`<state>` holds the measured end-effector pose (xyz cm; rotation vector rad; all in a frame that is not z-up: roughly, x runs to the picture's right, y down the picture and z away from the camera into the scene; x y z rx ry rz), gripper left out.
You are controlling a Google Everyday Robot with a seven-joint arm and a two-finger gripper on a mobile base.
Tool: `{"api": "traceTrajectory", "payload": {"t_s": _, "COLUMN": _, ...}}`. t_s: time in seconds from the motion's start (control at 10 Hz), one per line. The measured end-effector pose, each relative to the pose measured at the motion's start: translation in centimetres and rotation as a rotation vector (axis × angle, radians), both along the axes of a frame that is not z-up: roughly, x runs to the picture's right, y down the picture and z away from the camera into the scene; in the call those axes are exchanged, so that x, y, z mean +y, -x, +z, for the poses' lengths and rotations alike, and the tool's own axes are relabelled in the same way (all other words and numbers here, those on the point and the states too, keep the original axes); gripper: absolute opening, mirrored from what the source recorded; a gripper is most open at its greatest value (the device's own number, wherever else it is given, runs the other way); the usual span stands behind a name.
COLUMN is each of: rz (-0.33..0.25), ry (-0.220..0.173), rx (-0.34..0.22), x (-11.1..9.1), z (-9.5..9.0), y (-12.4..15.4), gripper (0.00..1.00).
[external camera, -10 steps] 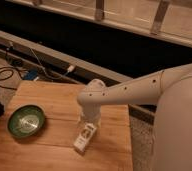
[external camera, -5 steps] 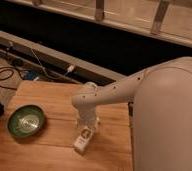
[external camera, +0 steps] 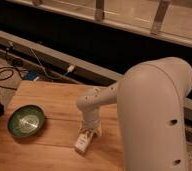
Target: Place the bottle in the ceramic bowl
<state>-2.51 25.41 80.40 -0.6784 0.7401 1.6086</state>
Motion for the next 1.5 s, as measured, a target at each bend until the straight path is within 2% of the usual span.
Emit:
{"api": "traceTrajectory", "payload": {"t_s": 0.1, "rz": 0.005, "ry": 0.006, "rx": -0.018, "x": 0.3, "z": 0.2, "y": 0.2, "gripper": 0.55}}
{"api": "traceTrajectory", "payload": {"t_s": 0.3, "rz": 0.019, "ry": -0.018, "rx": -0.044, "x": -0.2, "z": -0.1, "y": 0.0, "gripper": 0.33}}
{"api": "traceTrajectory", "payload": {"t_s": 0.6, "rz": 0.016, "ry": -0.084, "rx": -0.094, "x": -2.9, "z": -2.8, "y": 1.1, "gripper": 0.07}}
{"api": "traceTrajectory", "payload": {"t_s": 0.7, "rz": 0.007, "ry": -0.128, "rx": -0.117, "x": -5.1, "z": -4.4, "y": 1.5, "gripper": 0.0}}
{"api": "traceTrajectory", "payload": {"t_s": 0.9, "rz": -0.032, "ry": -0.194, "rx": -0.175, "x": -8.3, "z": -5.9, "y": 4.1, "gripper": 0.0}}
{"api": "traceTrajectory", "payload": {"t_s": 1.1, "rz": -0.105, "ry": -0.247, "rx": -0.26, "x": -11.0, "z": -6.9, "y": 8.3, "gripper": 0.0}}
{"api": "traceTrajectory", "payload": {"t_s": 1.2, "rz": -0.134, "ry": -0.263, "rx": -0.299, "x": -11.9, "z": -7.3, "y": 10.2, "gripper": 0.0}}
{"api": "traceTrajectory", "payload": {"t_s": 1.4, "rz": -0.194, "ry": -0.281, "rx": -0.413, "x": -13.3, "z": -8.5, "y": 15.5, "gripper": 0.0}}
{"api": "traceTrajectory", "payload": {"t_s": 1.5, "rz": -0.2, "ry": -0.281, "rx": -0.434, "x": -13.5, "z": -8.8, "y": 16.5, "gripper": 0.0}}
